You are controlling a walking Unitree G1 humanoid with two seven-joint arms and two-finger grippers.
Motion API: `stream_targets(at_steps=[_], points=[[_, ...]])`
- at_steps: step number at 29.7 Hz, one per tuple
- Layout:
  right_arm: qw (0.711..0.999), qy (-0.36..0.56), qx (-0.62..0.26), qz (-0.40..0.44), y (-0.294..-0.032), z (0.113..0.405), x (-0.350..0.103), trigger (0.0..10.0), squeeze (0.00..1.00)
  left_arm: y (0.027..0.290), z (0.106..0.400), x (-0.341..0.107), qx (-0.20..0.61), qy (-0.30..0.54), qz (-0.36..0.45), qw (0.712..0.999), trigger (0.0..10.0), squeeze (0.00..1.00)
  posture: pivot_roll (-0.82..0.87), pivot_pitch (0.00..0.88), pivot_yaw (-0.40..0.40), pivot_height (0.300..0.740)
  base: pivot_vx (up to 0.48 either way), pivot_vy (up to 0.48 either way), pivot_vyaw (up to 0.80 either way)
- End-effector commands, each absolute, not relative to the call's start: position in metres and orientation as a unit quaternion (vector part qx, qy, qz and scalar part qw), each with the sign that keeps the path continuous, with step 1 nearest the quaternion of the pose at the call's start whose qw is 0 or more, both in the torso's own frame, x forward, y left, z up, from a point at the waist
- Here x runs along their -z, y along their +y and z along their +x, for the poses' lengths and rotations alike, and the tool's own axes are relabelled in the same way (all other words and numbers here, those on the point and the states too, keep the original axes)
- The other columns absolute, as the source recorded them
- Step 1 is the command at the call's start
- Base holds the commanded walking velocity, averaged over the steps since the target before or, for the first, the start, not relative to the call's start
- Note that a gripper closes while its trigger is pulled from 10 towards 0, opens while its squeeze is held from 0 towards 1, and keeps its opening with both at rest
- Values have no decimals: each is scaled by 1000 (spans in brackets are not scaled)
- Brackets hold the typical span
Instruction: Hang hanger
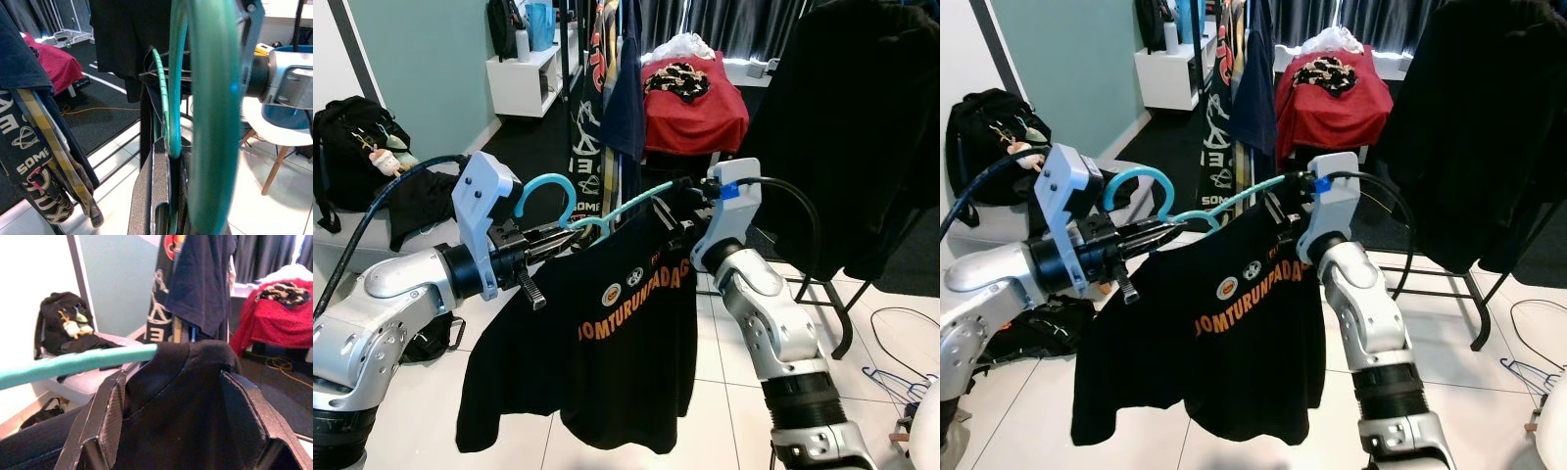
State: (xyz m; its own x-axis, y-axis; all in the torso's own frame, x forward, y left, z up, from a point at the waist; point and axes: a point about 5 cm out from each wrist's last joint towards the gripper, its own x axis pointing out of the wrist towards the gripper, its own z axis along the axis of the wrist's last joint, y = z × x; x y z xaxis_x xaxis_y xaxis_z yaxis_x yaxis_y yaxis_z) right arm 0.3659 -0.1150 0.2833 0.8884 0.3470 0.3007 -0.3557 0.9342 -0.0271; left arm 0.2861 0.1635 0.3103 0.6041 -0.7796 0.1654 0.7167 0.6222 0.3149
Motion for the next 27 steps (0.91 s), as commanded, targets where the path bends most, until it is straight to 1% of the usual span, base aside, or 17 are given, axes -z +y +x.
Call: stream_targets(at_steps=[1,2,15,23,24,25,26,27], points=[[971,-155,-179,27,-115,368,-285,5412,0,160,279,-314,438,-161,105,878,0,0,-33,158,-30,740,0,0,0],[971,-157,-179,25,-115,369,-286,0,0,160,279,-314,438,-160,104,878,0,0,-35,160,-30,740,0,0,0],[965,-181,-187,7,-110,367,-292,0,0,159,282,-311,434,-155,104,881,0,0,-42,169,-22,740,0,0,0],[962,-185,-198,13,-108,364,-292,0,0,159,282,-311,433,-153,104,882,0,0,-40,173,-24,740,0,0,0],[961,-191,-201,3,-108,363,-293,0,0,160,282,-309,431,-151,107,883,0,0,-40,174,-24,740,0,0,0],[956,-202,-212,-21,-105,358,-297,0,0,161,284,-306,420,-145,123,888,3490,0,-39,175,-25,740,0,0,0],[952,-209,-220,-37,-103,355,-300,0,0,162,286,-303,412,-140,135,890,9176,0,-39,175,-25,740,0,0,0],[952,-209,-220,-37,-103,355,-300,0,0,162,286,-303,412,-140,135,890,9176,0,-39,175,-25,740,0,0,0]])
